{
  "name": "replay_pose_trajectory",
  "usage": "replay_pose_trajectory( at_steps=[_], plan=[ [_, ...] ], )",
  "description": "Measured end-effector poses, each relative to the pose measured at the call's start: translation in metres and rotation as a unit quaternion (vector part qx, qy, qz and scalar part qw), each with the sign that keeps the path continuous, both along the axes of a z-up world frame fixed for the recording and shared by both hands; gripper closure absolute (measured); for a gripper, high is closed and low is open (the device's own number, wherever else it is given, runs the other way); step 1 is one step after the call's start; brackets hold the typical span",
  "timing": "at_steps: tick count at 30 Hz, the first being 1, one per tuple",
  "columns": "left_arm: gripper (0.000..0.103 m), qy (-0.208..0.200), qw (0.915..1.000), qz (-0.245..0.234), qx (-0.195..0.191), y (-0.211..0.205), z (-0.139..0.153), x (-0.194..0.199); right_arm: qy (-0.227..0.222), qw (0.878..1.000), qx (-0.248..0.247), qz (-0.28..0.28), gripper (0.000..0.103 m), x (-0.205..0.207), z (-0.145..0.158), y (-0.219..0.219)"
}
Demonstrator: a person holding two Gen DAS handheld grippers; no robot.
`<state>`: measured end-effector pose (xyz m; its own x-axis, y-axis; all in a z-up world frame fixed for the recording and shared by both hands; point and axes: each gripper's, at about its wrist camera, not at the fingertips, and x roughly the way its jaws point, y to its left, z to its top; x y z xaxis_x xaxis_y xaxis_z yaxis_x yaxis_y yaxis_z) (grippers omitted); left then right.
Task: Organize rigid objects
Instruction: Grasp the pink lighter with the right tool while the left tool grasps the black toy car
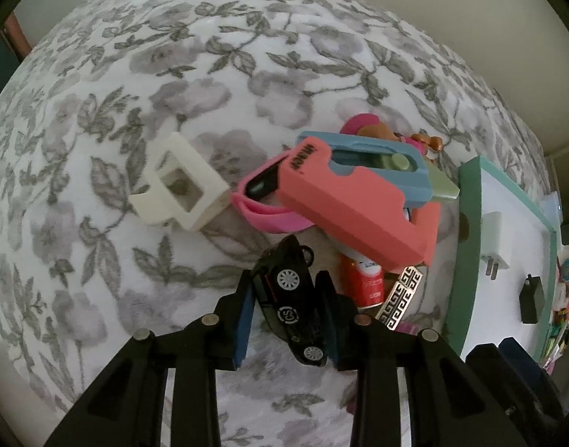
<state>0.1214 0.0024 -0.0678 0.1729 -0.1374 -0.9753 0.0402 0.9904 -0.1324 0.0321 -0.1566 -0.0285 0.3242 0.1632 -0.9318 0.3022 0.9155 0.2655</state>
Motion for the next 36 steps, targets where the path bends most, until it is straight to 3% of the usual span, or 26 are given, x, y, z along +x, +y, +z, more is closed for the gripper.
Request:
replay_pose_trajectory(
  at_steps=[12, 14, 19, 21, 23, 36],
  plan=[
    [0.069, -0.009, 0.9998, 0.005, 0.017, 0.014, 0.015, -0.004, -0.003, 0.998, 0.000, 0.063, 0.021, 0.000, 0.003, 0.027],
    [0.069, -0.007, 0.9997, 0.001, 0.023, 0.015, 0.016, -0.004, 0.001, 0.997, 0.000, 0.072, 0.029, 0.000, 0.000, 0.032],
    [0.069, 0.003, 0.9997, -0.006, 0.025, 0.017, 0.018, -0.001, 0.015, 0.995, 0.007, 0.094, 0.037, -0.002, -0.007, 0.041],
    [0.069, 0.006, 0.9996, -0.010, 0.025, 0.017, 0.012, 0.000, 0.020, 0.995, 0.007, 0.100, 0.039, -0.003, -0.009, 0.045],
    [0.069, 0.009, 0.9995, -0.013, 0.025, 0.014, 0.005, -0.002, 0.029, 0.994, 0.003, 0.106, 0.048, -0.003, -0.014, 0.046],
    [0.069, 0.022, 0.9992, -0.020, 0.025, 0.011, -0.015, 0.003, 0.081, 0.987, -0.027, 0.137, 0.061, -0.001, -0.049, 0.063]
  ],
)
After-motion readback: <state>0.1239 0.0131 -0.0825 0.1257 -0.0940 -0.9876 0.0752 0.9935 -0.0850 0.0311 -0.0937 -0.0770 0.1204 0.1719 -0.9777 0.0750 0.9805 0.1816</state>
